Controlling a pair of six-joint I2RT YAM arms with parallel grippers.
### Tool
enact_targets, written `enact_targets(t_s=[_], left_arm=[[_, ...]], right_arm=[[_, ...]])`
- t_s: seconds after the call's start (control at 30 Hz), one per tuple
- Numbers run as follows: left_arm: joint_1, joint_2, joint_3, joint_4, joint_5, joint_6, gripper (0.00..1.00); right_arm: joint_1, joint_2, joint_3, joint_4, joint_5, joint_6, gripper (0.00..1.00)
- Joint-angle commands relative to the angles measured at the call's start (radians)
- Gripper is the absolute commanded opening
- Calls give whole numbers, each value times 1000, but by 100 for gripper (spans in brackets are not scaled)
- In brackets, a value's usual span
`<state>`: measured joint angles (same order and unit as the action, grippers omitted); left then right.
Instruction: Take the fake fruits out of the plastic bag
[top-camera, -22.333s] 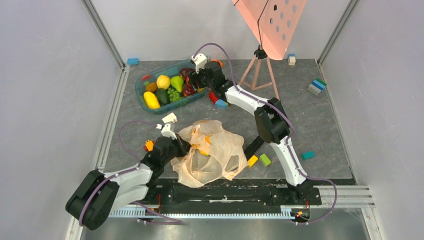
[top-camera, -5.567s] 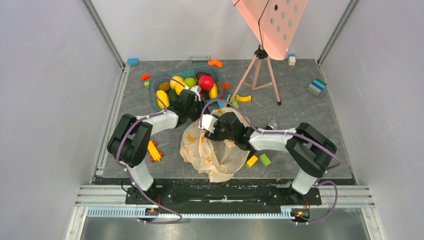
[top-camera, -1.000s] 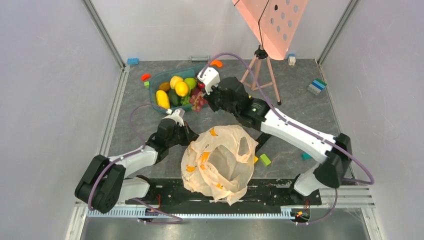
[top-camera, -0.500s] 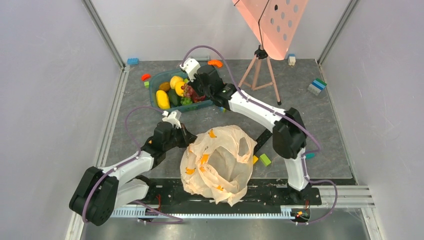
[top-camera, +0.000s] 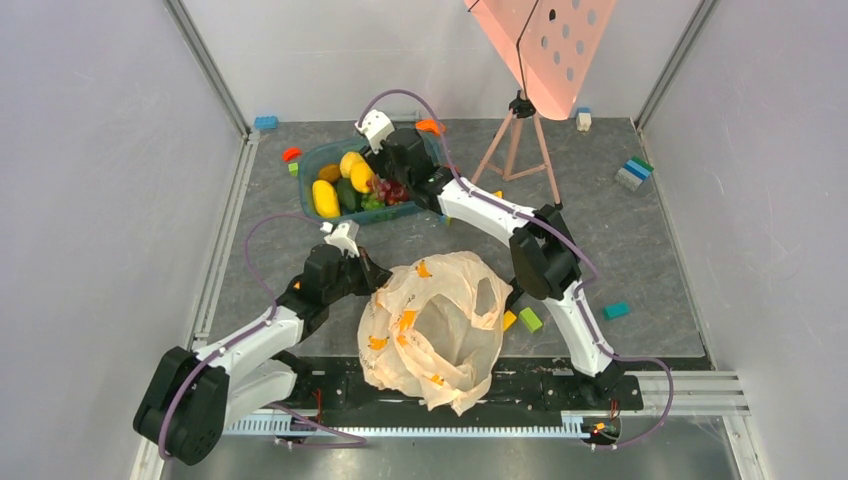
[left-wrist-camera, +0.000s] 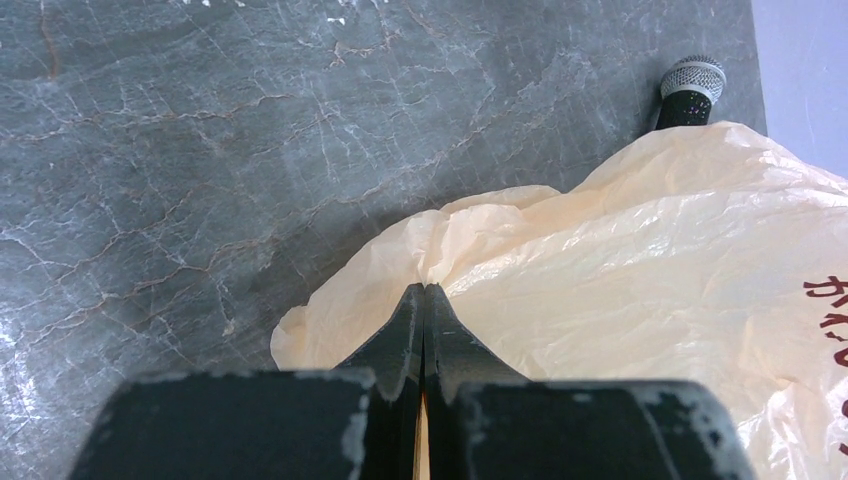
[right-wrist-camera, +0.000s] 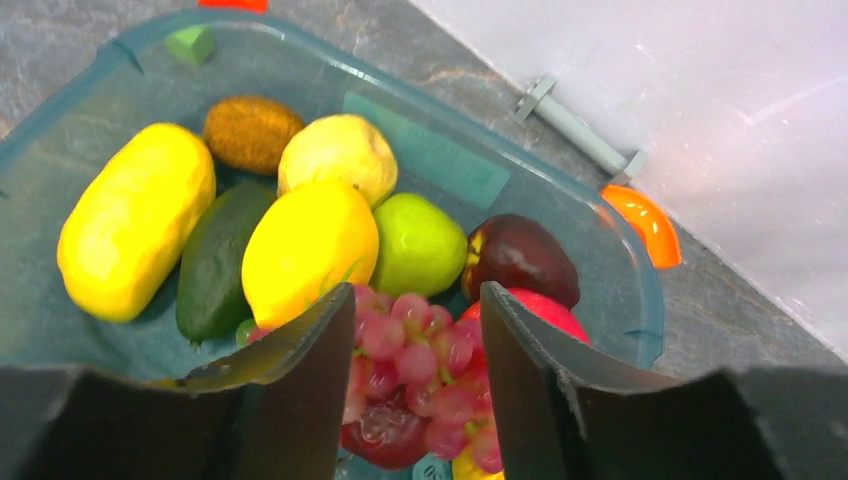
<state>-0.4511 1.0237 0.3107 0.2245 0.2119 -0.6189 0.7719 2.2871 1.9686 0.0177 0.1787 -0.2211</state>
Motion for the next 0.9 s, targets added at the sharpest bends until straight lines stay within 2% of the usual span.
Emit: enact_targets(t_s=[0.0, 0.03, 0.17, 0.33, 0.47, 0.63, 0.87], left_arm=[[0, -13, -9, 7, -20, -14, 2], [1, -13, -9, 7, -20, -13, 2], [2, -23, -7, 7, -30, -15, 2], [3, -55, 16, -1, -46, -11, 2], [3, -86, 104, -35, -48, -6, 2], [3, -90, 273, -90, -35, 26, 2], [2, -46, 667, -274, 71, 81, 2]], right_arm=[[0, -3, 75, 111, 24, -26, 59], [-1, -15, 58, 115, 24, -33, 64], [-2, -118, -74, 167, 34, -54, 74], [0, -340, -302, 198, 38, -46, 80], [0, -584, -528, 155, 41, 8, 82], [10, -908, -835, 149, 31, 65, 89], [18, -1339, -1118, 124, 153, 123, 93]])
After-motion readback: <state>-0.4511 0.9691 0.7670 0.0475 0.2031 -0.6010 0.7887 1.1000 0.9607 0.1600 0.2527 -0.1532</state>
